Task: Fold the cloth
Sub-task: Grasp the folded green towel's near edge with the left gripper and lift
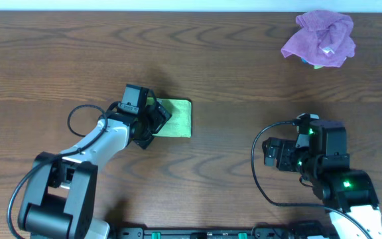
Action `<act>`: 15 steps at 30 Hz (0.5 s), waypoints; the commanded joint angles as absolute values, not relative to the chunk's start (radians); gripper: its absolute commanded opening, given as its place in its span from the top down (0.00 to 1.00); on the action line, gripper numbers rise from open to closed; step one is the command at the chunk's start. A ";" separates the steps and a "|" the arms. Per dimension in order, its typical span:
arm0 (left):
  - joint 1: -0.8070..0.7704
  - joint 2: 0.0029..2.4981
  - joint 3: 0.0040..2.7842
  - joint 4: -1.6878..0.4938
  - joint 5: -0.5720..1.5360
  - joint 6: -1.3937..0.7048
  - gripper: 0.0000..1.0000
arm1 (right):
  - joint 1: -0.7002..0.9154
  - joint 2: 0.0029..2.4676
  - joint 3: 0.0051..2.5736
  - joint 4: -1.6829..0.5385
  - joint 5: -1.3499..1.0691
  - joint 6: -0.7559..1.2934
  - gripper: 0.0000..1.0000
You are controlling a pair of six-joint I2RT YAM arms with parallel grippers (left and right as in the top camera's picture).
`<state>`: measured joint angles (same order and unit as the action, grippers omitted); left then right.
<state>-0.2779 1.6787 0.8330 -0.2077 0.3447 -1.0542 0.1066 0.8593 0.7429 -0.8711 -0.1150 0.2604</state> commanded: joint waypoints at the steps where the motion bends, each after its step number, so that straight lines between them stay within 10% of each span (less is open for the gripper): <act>1: -0.282 1.698 0.838 -0.184 0.348 -1.060 0.20 | 0.098 0.857 0.737 -0.871 -0.109 0.276 0.01; 15: -0.283 1.833 0.838 -0.030 0.390 -0.973 0.70 | 0.098 0.857 0.737 -0.871 -0.109 0.276 0.02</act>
<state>-0.2779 1.7824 0.8478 -0.0296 0.3874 -1.0241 0.1066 0.8593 0.7429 -0.8711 -0.1150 0.2604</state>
